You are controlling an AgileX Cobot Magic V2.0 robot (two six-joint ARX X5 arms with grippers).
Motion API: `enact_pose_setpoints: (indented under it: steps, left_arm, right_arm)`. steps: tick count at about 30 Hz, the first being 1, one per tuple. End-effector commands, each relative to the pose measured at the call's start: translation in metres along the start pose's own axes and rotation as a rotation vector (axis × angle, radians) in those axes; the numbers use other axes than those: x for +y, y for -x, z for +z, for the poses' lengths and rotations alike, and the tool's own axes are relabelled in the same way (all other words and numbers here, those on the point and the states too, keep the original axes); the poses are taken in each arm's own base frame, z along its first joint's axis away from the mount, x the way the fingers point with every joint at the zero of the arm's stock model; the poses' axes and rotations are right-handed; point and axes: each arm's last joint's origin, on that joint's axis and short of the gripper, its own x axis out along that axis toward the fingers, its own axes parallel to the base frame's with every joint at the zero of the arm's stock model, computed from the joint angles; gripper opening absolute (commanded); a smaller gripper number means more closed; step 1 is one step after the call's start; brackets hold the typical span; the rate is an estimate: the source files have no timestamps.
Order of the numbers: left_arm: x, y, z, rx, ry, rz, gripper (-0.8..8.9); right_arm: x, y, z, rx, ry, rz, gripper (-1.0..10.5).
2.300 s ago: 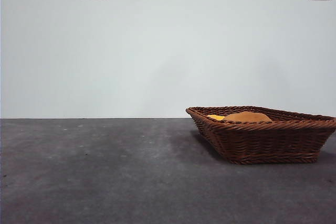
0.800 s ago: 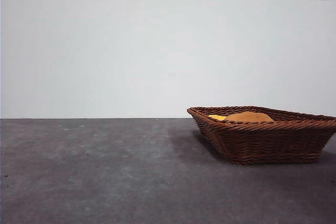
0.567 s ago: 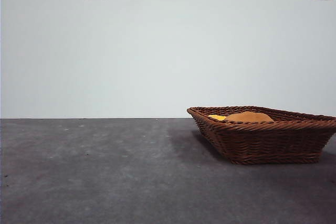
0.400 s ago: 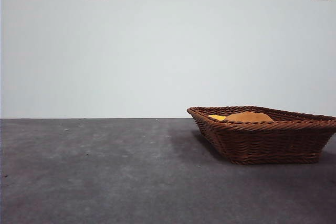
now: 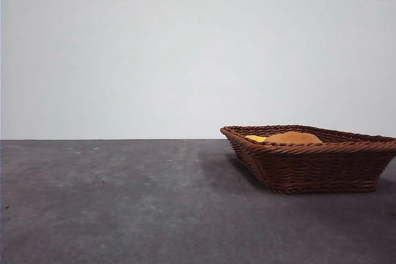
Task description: Help me put the vegetables on the table into the basket
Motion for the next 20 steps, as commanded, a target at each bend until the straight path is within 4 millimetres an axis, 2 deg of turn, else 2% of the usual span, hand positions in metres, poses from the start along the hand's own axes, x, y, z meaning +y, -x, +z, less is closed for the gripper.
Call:
enact_pose_setpoints:
  steps: [1,8,13,20]
  left_arm:
    - [0.0001,-0.0011,-0.0029,0.005,-0.005,-0.002,-0.03]
    - [0.0001,-0.0011,-0.0029,0.005,-0.005,-0.002,-0.03]
    - [0.0001,-0.0011,-0.0029,0.005,-0.005,-0.002,-0.03]
    - [0.0001,-0.0011,-0.0029,0.005,-0.005,-0.002,-0.03]
  right_arm:
    - [-0.0002,-0.0003,-0.0021,0.011,0.035,-0.004,-0.2]
    - [-0.0001,-0.0003,-0.0021,0.011,0.046,0.002,-0.2]
    - [0.0037,0.0,-0.0033,0.025,0.088,0.134,-0.2]
    - [0.004,0.0,-0.0034,0.026,0.088,0.146,-0.2]
